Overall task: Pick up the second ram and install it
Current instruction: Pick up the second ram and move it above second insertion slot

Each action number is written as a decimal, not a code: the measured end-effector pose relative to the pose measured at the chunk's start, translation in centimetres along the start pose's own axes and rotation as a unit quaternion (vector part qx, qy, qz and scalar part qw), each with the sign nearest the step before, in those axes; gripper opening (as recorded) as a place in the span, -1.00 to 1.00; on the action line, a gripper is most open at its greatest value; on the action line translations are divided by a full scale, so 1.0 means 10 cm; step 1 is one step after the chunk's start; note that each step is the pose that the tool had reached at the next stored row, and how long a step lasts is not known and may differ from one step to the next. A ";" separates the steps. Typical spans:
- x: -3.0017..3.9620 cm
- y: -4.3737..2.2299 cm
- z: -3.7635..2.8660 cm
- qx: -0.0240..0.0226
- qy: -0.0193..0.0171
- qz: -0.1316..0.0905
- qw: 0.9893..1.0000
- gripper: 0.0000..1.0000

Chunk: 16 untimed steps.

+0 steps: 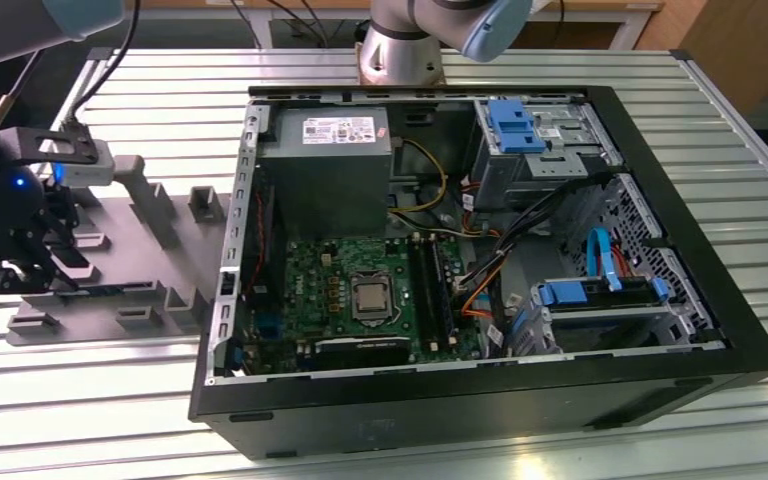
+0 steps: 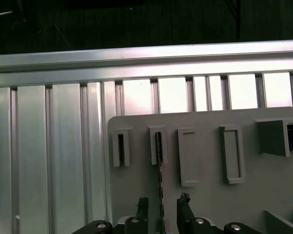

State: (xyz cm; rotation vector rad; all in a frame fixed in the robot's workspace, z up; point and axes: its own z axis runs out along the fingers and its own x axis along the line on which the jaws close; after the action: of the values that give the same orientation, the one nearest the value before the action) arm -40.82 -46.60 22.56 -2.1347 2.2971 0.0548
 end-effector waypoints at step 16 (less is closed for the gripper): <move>0.002 -0.001 0.074 -0.002 0.000 0.000 1.000 -0.27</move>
State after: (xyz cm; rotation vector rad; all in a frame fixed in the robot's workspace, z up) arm -40.83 -46.59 21.82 -2.1363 2.2991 0.0588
